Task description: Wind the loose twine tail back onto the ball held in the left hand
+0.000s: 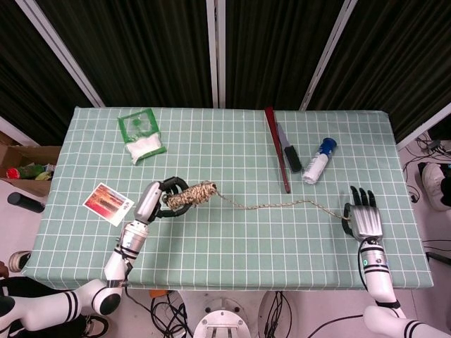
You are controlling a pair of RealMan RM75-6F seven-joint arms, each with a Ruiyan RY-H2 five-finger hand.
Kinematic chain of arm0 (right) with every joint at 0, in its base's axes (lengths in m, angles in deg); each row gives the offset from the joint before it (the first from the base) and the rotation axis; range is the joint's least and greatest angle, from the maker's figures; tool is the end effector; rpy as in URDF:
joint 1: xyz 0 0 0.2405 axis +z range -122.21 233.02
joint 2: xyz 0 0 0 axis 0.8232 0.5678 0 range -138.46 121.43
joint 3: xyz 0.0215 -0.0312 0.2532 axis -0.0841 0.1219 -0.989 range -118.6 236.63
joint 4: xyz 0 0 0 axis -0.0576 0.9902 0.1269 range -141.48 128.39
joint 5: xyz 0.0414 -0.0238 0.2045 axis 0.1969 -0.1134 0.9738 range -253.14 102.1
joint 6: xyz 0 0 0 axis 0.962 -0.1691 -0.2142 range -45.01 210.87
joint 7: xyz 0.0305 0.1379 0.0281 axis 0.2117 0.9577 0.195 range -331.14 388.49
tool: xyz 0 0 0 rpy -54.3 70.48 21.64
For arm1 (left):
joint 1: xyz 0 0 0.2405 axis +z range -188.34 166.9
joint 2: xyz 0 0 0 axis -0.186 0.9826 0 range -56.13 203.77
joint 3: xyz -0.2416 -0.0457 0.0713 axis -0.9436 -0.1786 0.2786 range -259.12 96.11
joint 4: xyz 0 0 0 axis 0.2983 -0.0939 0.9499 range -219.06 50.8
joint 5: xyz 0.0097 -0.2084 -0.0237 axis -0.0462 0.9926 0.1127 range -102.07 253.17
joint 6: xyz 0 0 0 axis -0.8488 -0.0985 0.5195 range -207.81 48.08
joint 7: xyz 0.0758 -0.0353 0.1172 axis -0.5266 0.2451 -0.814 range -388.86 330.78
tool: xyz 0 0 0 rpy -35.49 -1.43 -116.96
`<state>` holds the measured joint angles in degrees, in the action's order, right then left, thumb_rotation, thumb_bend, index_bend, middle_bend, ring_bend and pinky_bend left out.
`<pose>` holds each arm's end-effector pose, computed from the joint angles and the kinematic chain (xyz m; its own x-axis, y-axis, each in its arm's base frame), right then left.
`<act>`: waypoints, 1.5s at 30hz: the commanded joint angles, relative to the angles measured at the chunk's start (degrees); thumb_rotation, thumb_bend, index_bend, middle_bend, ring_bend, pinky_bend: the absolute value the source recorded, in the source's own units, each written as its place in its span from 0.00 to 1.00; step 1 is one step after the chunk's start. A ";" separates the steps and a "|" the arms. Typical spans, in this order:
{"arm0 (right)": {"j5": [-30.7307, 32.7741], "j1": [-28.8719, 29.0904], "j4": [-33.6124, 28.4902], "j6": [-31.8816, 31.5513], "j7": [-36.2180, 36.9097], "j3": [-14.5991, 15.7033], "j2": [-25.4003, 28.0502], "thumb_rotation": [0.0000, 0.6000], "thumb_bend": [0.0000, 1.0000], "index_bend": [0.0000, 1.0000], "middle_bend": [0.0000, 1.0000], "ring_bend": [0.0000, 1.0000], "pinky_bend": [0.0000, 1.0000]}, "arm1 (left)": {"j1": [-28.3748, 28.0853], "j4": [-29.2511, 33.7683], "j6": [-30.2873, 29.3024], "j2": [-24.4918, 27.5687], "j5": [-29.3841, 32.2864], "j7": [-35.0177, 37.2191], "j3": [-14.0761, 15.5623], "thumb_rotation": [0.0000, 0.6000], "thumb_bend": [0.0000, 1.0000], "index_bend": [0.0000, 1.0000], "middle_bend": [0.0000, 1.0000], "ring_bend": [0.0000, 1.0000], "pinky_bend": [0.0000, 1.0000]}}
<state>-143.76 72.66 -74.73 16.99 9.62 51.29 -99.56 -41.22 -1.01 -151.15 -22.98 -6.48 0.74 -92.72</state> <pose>-0.3342 -0.2631 0.0204 0.5457 -0.2229 0.8078 -0.8178 0.0688 0.5714 -0.1467 0.2971 -0.0151 -0.4423 0.2976 0.8460 0.8196 -0.2489 0.5161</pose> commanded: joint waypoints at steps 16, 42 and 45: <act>-13.78 -1.97 -10.13 -14.18 11.64 -0.07 5.46 1.00 0.48 0.86 0.17 0.00 0.00 | 0.81 8.28 0.33 4.57 4.79 11.49 -5.24 1.00 0.42 0.75 0.72 0.64 0.76; -24.79 11.37 -50.65 -4.37 -17.71 -6.83 15.28 1.00 0.48 0.88 0.18 0.00 0.00 | -9.37 12.96 -0.36 -2.60 22.55 -29.68 -12.70 1.00 0.43 0.76 0.73 0.64 0.76; -20.44 14.38 -52.84 -1.62 -20.52 -10.30 15.20 1.00 0.48 0.88 0.18 0.00 0.00 | -11.25 11.34 -0.69 -4.63 22.15 -34.14 -12.11 1.00 0.43 0.76 0.73 0.64 0.76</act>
<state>-167.34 84.50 -125.50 12.97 -8.52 43.45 -84.65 -50.31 11.78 -151.39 -25.45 15.05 -29.97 -104.98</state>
